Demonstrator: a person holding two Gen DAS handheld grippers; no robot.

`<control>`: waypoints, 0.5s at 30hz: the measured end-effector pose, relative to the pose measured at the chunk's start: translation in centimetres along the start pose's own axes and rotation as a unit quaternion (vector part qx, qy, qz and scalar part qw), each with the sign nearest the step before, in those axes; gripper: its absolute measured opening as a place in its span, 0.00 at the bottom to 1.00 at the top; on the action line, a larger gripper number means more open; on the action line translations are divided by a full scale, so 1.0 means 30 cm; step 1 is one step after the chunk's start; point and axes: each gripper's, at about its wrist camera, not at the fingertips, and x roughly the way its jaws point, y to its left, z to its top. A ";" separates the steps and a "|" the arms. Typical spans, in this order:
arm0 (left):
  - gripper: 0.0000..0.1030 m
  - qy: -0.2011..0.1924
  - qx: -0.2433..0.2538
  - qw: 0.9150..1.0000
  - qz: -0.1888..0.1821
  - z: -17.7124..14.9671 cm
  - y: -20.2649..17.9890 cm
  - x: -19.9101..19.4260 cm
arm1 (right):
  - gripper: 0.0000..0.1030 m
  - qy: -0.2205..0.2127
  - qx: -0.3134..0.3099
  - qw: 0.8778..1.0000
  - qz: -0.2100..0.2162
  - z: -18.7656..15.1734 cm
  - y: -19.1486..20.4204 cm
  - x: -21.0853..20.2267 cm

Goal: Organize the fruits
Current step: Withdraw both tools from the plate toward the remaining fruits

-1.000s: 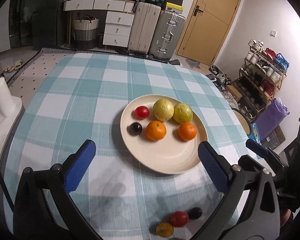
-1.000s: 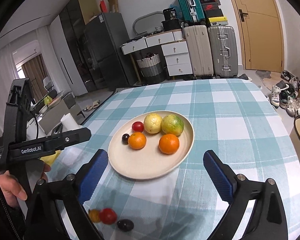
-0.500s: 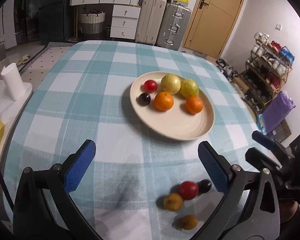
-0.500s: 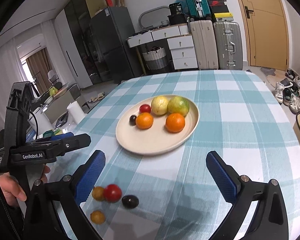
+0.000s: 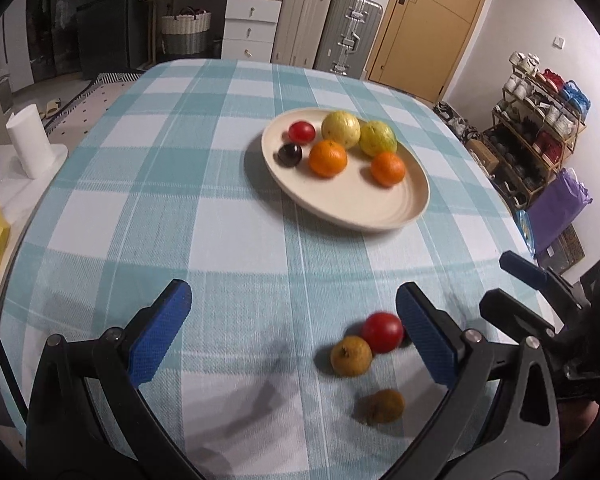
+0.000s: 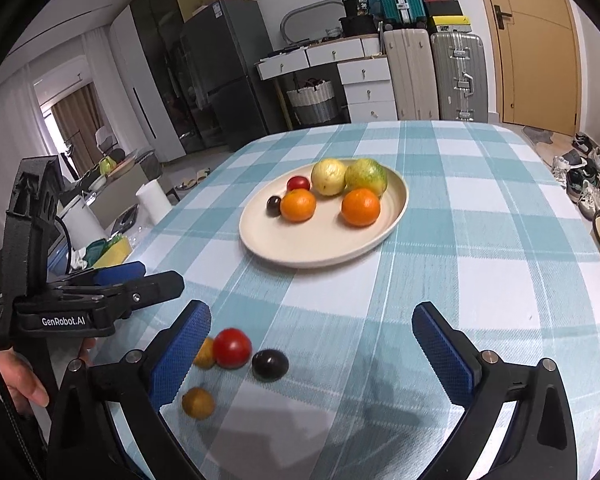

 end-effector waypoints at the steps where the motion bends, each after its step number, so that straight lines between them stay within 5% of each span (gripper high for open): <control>1: 0.99 0.003 0.001 1.000 -0.002 -0.010 0.000 0.002 | 1.00 0.001 -0.001 1.000 -0.001 -0.007 0.002 0.000; 15: 0.99 0.044 0.011 0.999 -0.019 -0.131 -0.027 0.012 | 1.00 0.012 0.004 1.000 -0.012 -0.050 -0.006 -0.005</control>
